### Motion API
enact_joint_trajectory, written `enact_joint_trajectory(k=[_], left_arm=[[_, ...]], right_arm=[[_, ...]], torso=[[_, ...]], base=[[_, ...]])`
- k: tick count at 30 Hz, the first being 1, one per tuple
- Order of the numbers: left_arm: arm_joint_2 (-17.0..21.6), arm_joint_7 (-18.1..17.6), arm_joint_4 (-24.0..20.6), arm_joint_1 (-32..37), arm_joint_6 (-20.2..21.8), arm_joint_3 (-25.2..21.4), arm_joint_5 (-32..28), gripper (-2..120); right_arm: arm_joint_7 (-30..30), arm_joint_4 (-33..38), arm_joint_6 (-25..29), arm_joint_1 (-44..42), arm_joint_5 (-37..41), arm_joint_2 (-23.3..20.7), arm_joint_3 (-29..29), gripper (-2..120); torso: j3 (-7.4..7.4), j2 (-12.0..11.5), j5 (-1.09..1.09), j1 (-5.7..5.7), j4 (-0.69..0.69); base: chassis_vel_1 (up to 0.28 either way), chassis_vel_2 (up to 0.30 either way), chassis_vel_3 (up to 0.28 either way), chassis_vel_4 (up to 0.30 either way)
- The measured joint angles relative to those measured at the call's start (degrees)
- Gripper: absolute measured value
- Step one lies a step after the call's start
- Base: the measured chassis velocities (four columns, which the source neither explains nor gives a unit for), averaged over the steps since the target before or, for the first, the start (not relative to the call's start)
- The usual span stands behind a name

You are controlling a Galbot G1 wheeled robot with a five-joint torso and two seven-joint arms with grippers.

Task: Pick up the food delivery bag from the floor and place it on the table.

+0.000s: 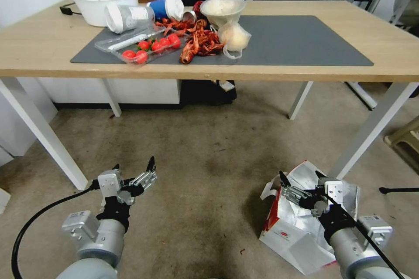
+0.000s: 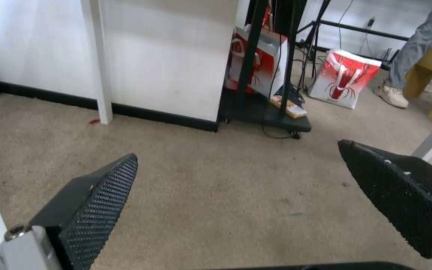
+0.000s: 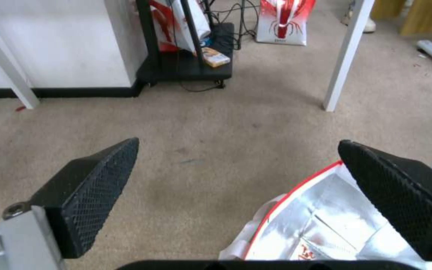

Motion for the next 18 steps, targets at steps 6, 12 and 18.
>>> enact_joint_trajectory(k=[6,12,18], left_arm=[[0.28,0.02,0.16,-0.17,-0.05,-0.08,-0.12,100],[0.3,0.09,0.16,-0.19,-0.26,-0.06,-0.23,100],[0.39,0.2,0.26,-0.16,-0.87,-0.09,-0.28,100]], right_arm=[[0.01,0.0,0.0,-0.01,-0.06,0.01,-0.07,100],[0.05,0.01,-0.01,-0.31,-0.29,0.04,-0.08,100],[0.06,-0.02,0.12,-0.48,-0.7,0.06,-0.32,100]], torso=[[-0.67,-0.87,0.0,-0.19,0.0],[-2.65,-3.25,0.0,-0.61,0.0],[-4.25,-5.02,0.0,-0.78,0.0]], base=[[0.0,0.0,0.0,0.0],[0.0,0.0,0.0,0.0],[0.0,0.0,0.0,0.0]])
